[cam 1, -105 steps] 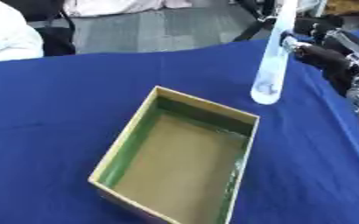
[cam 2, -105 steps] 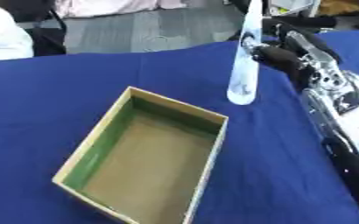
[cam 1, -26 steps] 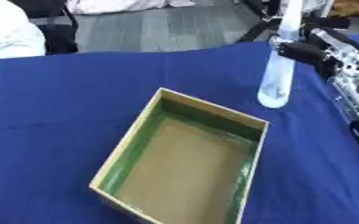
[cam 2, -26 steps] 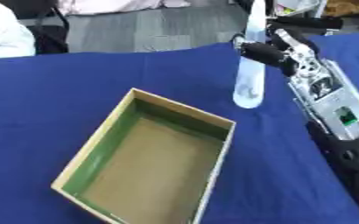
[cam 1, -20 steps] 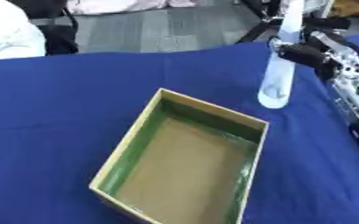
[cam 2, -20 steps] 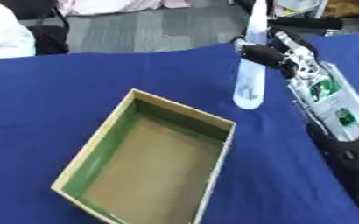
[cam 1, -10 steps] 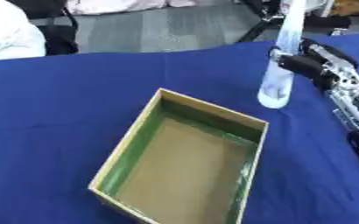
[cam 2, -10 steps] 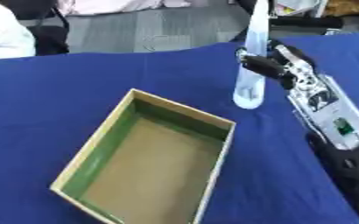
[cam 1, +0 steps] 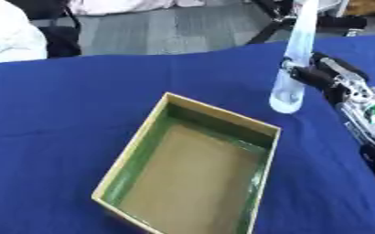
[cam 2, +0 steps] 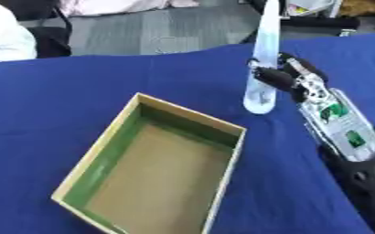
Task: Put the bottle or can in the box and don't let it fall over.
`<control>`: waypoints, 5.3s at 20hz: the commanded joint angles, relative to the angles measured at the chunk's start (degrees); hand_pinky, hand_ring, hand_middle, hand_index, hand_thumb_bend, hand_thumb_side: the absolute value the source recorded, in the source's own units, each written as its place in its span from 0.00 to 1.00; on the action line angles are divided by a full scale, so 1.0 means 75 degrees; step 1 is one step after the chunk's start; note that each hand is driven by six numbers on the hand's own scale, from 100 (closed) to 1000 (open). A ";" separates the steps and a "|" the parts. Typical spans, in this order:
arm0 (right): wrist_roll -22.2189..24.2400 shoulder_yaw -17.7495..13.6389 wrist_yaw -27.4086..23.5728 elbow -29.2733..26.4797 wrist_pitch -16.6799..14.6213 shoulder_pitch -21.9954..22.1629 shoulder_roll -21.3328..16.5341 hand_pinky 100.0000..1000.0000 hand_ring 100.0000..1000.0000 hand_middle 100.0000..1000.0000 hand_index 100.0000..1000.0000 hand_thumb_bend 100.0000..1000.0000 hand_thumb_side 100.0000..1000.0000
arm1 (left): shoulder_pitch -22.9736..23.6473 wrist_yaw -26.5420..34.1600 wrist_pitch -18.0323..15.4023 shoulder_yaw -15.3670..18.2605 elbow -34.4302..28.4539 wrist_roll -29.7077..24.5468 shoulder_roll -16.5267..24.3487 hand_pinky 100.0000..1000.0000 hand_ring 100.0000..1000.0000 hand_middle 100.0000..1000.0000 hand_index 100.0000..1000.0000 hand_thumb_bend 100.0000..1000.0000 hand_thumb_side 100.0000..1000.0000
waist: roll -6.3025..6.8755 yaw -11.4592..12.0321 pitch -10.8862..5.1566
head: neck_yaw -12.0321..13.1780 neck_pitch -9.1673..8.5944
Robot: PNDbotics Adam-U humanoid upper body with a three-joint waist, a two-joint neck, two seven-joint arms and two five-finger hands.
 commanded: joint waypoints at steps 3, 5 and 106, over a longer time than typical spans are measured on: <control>-0.0169 -0.0048 -0.0165 0.0082 -0.0078 -0.0098 -0.0095 1.00 1.00 1.00 0.88 0.00 0.33 | -0.0081 0.0036 -0.0021 0.0017 -0.0149 -0.0038 0.0134 1.00 1.00 1.00 0.78 0.00 0.55 | -0.0003 0.0010 -0.0123 | -0.0026 -0.0136; -0.0225 -0.0033 -0.0225 0.0135 -0.0091 -0.0095 -0.0091 1.00 1.00 1.00 0.85 0.00 0.33 | -0.0087 0.0039 -0.0023 0.0017 -0.0149 -0.0041 0.0132 1.00 1.00 1.00 0.78 0.00 0.55 | -0.0005 0.0016 -0.0118 | -0.0034 -0.0148; -0.0321 0.2863 0.0405 -0.4683 0.0558 0.1340 0.1127 1.00 0.92 0.97 0.32 0.00 0.20 | 0.0043 0.0230 0.0031 0.0194 -0.0149 0.0232 0.0406 1.00 1.00 1.00 0.76 0.00 0.55 | -0.0406 -0.0160 -0.0767 | 0.0034 0.0448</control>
